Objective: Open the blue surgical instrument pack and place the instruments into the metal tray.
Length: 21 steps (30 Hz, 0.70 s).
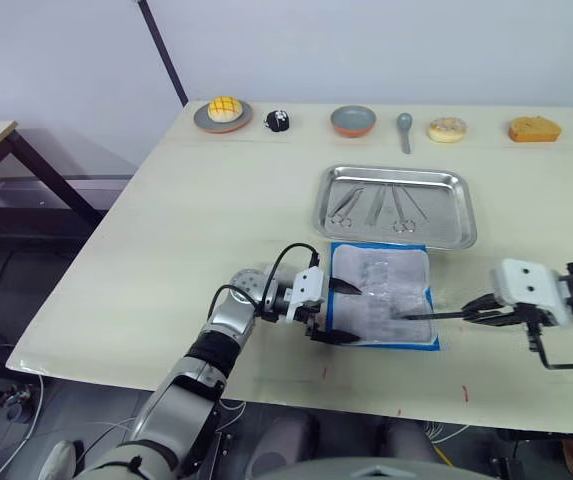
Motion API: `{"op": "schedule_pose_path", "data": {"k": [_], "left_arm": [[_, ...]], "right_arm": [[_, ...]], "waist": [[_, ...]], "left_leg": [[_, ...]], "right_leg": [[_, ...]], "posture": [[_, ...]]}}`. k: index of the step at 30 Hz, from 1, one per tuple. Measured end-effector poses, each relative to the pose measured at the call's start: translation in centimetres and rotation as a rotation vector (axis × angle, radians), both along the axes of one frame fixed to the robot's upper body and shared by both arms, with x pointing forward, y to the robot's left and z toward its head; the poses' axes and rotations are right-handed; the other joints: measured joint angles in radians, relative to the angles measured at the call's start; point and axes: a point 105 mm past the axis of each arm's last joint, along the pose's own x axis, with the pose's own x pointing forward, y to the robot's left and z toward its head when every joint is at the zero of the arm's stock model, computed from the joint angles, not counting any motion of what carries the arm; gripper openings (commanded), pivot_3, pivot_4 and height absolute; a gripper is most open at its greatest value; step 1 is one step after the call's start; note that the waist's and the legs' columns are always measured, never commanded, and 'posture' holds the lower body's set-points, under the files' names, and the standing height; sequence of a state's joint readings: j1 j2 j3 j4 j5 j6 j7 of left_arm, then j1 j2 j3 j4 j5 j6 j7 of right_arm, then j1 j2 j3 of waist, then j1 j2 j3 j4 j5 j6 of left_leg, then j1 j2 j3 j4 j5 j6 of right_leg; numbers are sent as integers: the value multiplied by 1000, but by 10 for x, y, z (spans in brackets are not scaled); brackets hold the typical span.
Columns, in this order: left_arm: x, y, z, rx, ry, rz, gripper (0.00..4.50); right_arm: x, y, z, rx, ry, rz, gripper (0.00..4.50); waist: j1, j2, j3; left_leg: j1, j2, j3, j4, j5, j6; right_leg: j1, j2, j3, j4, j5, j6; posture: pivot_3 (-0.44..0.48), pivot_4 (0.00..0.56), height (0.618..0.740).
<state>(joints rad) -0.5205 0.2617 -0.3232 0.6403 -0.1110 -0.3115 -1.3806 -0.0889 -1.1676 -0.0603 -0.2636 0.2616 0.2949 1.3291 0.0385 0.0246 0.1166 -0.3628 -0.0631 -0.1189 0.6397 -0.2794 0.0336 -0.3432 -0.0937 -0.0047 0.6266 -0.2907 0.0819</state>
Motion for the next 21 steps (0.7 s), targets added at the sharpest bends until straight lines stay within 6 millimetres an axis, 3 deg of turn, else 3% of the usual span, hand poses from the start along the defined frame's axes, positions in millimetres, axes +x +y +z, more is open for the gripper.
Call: {"op": "schedule_pose_path", "data": {"k": [9, 14, 21], "left_arm": [[0, 0, 0, 0, 0, -2, 4500], [0, -1, 0, 0, -1, -3, 4500], [0, -1, 0, 0, -1, -4, 4500]], "right_arm": [[-5, -17, 19, 89, -31, -67, 70], [10, -11, 26, 248, -82, -198, 70], [57, -4, 40, 459, -211, -504, 70]], "waist": [[1, 0, 0], [2, 0, 0], [3, 0, 0]], "left_leg": [[0, 0, 0, -1, 0, 0], [0, 0, 0, -1, 0, 0], [0, -1, -1, -2, 0, 0]], "right_leg": [[0, -1, 0, 0, 0, 0], [0, -2, 0, 0, 0, -1], [0, -4, 0, 0, 1, -2]], "posture": [[0, 150, 740], [0, 150, 740], [0, 150, 740]]}}
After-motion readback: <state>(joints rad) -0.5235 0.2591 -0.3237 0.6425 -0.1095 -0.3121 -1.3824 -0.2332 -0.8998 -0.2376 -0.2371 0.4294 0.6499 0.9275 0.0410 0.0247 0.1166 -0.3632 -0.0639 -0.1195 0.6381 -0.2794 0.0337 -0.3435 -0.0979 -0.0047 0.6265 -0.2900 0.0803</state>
